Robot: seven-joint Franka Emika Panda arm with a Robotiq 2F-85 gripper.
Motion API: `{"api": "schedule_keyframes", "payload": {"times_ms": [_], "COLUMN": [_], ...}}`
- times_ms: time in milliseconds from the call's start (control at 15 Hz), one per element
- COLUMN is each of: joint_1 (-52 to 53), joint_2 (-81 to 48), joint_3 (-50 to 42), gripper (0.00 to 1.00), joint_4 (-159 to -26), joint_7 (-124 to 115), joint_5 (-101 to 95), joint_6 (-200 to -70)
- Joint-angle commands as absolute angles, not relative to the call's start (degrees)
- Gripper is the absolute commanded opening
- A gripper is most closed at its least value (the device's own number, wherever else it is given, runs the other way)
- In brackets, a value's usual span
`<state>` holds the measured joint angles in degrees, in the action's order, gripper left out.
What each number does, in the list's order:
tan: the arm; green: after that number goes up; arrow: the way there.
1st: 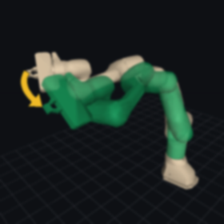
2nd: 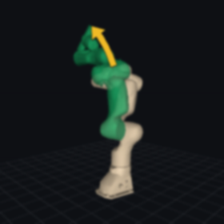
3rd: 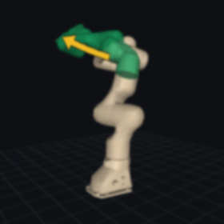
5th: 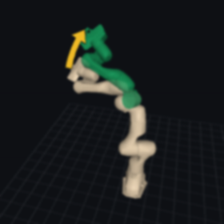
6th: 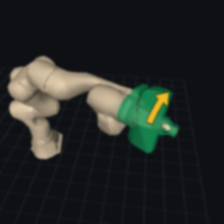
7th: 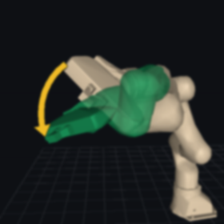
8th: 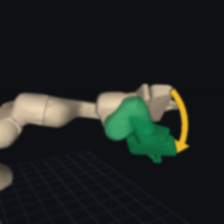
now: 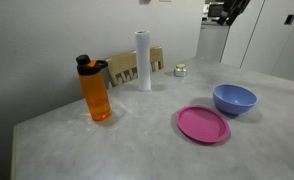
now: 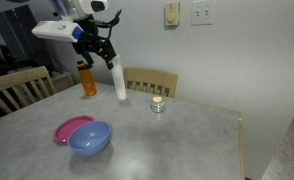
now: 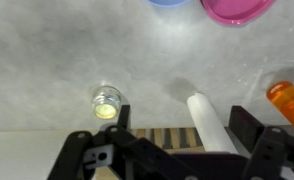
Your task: Put the pink lid on the blue bowl
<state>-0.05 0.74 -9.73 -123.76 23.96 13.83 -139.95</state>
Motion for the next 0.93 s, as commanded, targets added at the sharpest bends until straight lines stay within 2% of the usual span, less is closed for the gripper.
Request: {"api": "schedule_keyframes", "payload": {"times_ms": [0, 400, 600, 667, 867], "joint_1": [-0.5, -0.3, -0.7, -0.7, -0.6], "joint_2": [-7.6, -14.4, -16.2, -14.4, -15.4], "joint_3": [-5.4, -0.7, 1.5, 1.3, 2.0], "gripper": [1.00, 1.00, 1.00, 1.00, 1.00], "joint_4": [-115.7, -107.7, -104.8, -107.9, -106.3], "joint_7": [26.9, 18.1, 20.8, 18.6, 19.3], "joint_5": [16.9, 12.8, 12.5, 12.7, 12.7], "joint_6": [-136.5, -128.9, -124.1, -127.6, -125.8]}}
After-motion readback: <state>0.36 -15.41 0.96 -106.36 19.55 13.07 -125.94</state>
